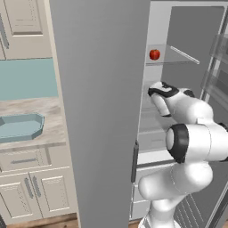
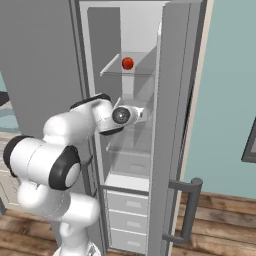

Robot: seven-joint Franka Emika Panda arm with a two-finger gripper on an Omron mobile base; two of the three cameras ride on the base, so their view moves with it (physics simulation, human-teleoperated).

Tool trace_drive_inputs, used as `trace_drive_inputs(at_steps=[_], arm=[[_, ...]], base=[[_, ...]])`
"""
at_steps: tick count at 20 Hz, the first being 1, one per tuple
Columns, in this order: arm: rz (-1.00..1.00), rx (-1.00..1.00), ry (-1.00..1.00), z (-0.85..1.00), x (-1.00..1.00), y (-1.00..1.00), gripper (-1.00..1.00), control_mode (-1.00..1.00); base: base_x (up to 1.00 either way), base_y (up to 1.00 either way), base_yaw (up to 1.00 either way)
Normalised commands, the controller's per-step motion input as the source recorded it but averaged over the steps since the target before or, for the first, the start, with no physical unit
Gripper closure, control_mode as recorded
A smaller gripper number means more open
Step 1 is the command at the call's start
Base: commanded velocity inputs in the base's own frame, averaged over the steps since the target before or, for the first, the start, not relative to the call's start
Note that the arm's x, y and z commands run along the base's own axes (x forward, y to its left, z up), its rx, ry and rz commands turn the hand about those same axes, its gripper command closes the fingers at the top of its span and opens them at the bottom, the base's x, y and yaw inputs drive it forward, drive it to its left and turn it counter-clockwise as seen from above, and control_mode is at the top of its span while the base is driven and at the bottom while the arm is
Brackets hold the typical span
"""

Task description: Pick the apple and pear from the fridge and place them inside the tupperware on the counter.

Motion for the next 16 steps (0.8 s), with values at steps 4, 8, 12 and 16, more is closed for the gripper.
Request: trace_drive_inputs(at_steps=[4,8,12,16], arm=[[0.0,0.0,0.15,0.9,-0.6,0.05,1.0,-1.0],[0.0,0.0,0.28,0.91,-0.54,0.11,1.0,-1.0],[0.0,0.0,0.47,1.0,-0.31,0.21,1.0,-1.0],[0.0,0.0,0.62,1.0,-0.17,0.22,1.0,-1.0]], base=[[0.0,0.0,0.0],[0.0,0.0,0.0],[0.0,0.0,0.0],[0.0,0.0,0.0]])
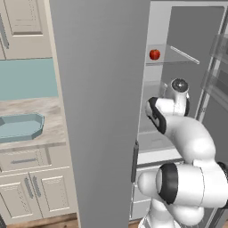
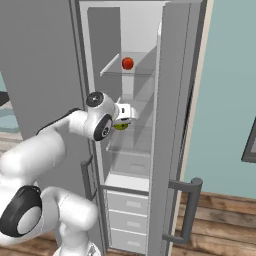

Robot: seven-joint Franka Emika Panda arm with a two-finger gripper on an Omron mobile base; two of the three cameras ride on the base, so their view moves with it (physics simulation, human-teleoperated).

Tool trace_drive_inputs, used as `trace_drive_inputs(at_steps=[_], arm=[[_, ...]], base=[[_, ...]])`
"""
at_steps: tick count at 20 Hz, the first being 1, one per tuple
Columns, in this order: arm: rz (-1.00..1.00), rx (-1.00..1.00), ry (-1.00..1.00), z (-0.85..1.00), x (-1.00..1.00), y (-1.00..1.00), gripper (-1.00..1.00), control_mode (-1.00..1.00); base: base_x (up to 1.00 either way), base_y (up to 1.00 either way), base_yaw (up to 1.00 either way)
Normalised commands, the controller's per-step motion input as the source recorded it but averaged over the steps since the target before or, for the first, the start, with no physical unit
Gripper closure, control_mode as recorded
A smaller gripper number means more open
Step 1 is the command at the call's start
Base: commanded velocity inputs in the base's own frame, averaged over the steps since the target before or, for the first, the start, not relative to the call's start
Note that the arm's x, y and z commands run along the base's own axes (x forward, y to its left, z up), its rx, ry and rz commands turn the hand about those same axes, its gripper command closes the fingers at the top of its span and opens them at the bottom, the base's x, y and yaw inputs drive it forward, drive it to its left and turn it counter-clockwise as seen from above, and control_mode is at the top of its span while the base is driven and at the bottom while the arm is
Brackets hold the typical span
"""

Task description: Pick the apple and pear from the fridge and place them inside the tupperware on the counter.

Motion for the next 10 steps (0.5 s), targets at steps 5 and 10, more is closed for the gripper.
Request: trace_drive_inputs(at_steps=[5,10], arm=[[0.0,0.0,0.51,0.82,-0.42,0.15,1.0,-1.0],[0.0,0.0,0.07,0.07,-0.86,0.36,1.0,-1.0]], base=[[0.0,0.0,0.0],[0.0,0.0,0.0]])
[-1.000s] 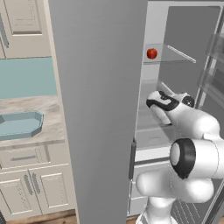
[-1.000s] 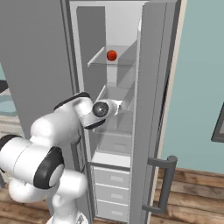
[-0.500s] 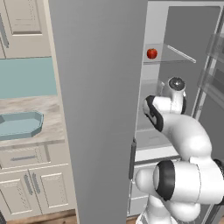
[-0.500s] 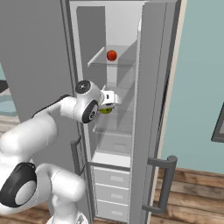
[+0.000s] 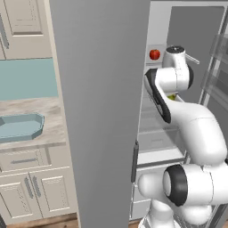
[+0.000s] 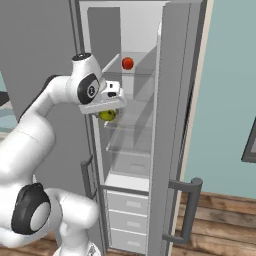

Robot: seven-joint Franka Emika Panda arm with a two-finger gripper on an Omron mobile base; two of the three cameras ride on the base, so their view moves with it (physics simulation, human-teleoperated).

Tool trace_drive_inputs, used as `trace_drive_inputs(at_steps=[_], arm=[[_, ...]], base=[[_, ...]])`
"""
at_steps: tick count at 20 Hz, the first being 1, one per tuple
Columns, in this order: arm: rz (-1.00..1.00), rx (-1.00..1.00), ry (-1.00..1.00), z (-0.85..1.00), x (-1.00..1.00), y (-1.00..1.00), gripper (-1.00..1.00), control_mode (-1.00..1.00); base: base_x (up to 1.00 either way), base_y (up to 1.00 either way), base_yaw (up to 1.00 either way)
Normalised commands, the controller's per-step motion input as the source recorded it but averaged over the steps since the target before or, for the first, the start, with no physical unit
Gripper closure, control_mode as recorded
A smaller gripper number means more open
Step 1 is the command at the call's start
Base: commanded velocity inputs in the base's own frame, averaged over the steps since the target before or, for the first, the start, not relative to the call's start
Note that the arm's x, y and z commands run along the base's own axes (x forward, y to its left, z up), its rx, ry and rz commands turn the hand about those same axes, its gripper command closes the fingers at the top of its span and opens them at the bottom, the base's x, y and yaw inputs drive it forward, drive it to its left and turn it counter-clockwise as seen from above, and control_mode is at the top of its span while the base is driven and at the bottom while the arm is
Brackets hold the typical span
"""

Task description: Pick the apple and pear from the fridge and place them inside the tupperware on the counter.

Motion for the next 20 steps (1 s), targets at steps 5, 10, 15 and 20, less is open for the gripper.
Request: trace_drive_inputs(at_steps=[5,10,15,20], arm=[[0.03,0.0,0.0,-0.01,-0.77,0.52,1.0,-1.0],[0.0,0.0,0.0,0.0,-0.38,0.26,1.0,-1.0],[0.0,-0.05,0.02,-0.05,0.0,0.0,1.0,-1.0],[0.0,-0.15,0.0,-0.12,-0.11,0.15,1.0,1.0]], base=[[0.0,0.0,0.0],[0.0,0.0,0.0],[0.0,0.0,0.0],[-0.32,0.54,0.01]])
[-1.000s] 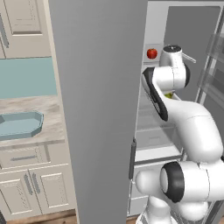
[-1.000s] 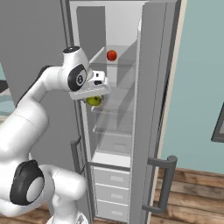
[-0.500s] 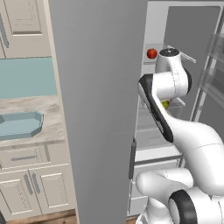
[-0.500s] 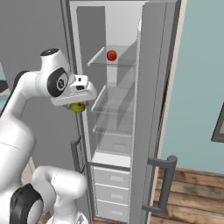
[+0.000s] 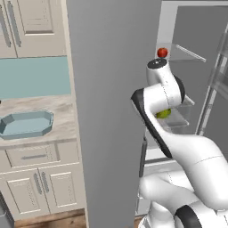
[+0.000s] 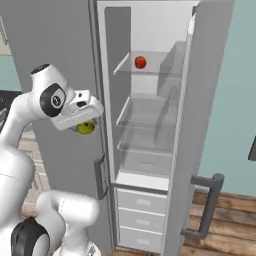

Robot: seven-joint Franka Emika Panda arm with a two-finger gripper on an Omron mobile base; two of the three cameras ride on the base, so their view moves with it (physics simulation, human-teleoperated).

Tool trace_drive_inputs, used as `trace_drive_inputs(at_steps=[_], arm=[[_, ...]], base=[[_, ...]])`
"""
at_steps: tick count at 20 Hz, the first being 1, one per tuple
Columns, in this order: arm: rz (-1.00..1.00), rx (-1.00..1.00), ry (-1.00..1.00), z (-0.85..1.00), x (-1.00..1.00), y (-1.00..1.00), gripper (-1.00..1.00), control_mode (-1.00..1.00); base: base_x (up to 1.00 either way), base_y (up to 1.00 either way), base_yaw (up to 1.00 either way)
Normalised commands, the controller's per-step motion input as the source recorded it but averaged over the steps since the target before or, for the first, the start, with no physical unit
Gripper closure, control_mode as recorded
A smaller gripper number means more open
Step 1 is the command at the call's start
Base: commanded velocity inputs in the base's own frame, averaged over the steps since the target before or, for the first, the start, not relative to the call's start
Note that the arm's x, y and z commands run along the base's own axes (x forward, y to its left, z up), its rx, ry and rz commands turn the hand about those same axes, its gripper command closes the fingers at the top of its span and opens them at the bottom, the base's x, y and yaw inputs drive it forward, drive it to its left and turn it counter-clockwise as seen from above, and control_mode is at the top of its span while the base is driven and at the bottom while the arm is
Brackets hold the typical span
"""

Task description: Pick the apple and pear from the fridge and place them inside the tupperware on the counter.

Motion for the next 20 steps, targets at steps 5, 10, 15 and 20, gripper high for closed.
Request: trace_drive_inputs(at_steps=[5,10,15,20], arm=[[0.0,0.0,0.0,0.0,0.0,0.0,1.0,1.0],[0.0,0.0,0.0,0.0,0.0,0.0,1.0,1.0],[0.0,0.0,0.0,0.0,0.0,0.0,1.0,1.0],[0.0,0.0,0.0,0.0,0.0,0.0,1.0,1.0]], base=[[-0.45,1.0,0.05],[-0.16,1.0,0.03],[0.35,1.0,-0.01],[0.66,1.0,-0.1]])
